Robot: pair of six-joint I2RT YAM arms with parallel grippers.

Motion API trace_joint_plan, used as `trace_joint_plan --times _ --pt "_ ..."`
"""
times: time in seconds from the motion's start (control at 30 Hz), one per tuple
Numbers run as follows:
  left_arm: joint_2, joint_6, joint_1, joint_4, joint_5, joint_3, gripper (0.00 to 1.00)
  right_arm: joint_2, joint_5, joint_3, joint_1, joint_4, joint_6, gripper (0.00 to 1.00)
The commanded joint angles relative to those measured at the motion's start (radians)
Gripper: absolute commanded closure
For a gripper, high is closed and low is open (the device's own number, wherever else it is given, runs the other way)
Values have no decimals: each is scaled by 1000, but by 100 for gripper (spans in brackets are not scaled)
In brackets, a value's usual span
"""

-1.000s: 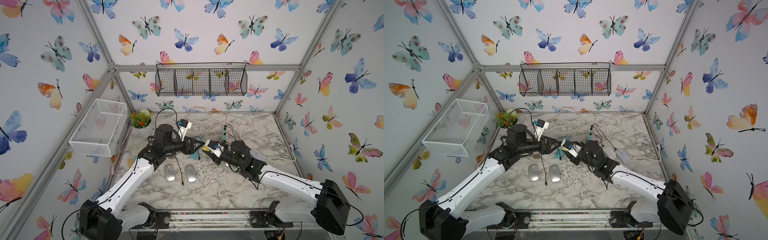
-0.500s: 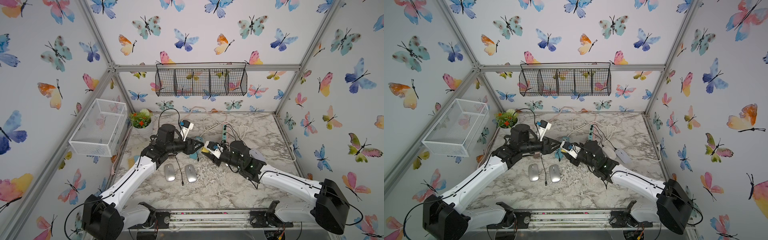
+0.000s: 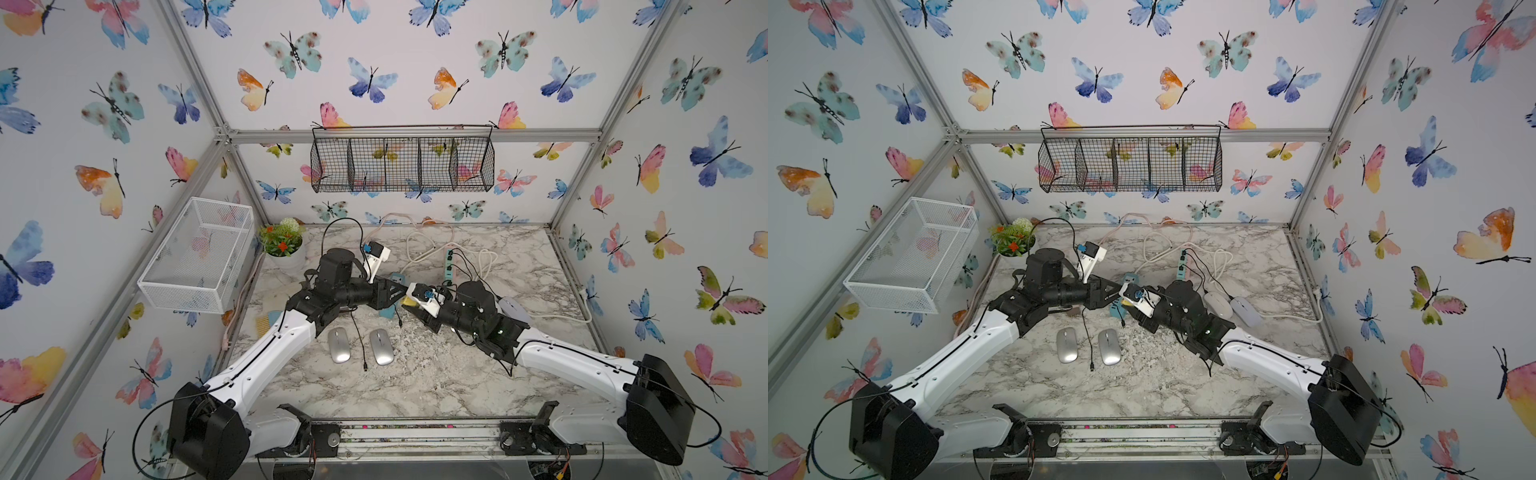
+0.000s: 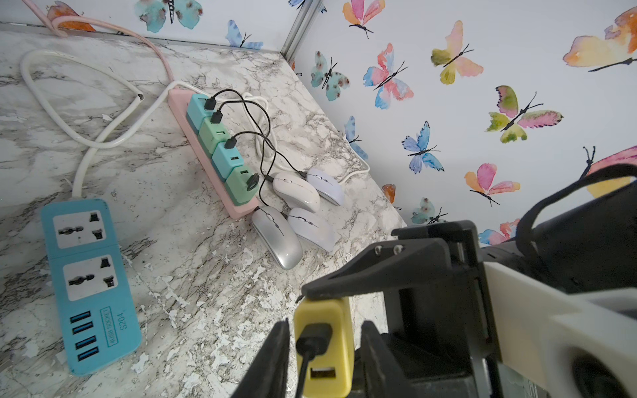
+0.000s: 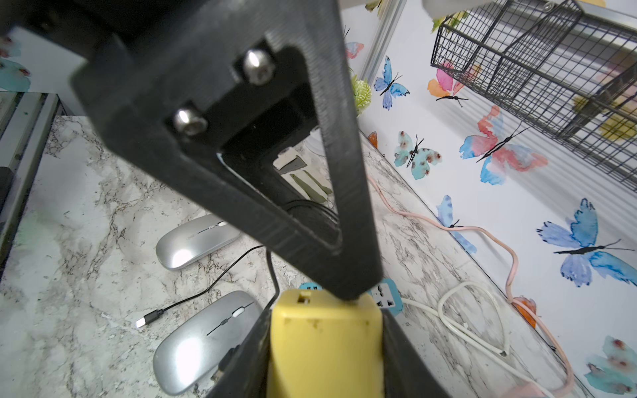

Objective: Unplug the wireless mouse
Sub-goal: Remove the power cord from the plug.

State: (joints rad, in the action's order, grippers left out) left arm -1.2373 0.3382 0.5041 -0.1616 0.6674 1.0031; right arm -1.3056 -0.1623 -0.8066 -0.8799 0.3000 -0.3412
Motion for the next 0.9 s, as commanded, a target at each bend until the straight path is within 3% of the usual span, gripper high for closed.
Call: trace_joint_plan --times 0.0,0.1,0.2,0.4,0.6,0.87 --pt "-10 -10 4 9 17 -7 54 -3 -14 -29 -4 14 4 84" --pt "-13 -12 3 8 16 -7 47 -3 -14 -29 -4 16 5 85" --pt "-12 -11 2 7 14 -4 57 -7 -17 -31 -4 13 5 85" --pt "-20 -7 3 8 16 2 63 -6 -20 -39 -4 7 3 85" --pt "-32 -7 3 5 14 3 60 0 -17 -42 -4 4 1 86" --pt "-25 -10 4 -5 2 16 87 -8 -19 -46 -4 -4 4 86"
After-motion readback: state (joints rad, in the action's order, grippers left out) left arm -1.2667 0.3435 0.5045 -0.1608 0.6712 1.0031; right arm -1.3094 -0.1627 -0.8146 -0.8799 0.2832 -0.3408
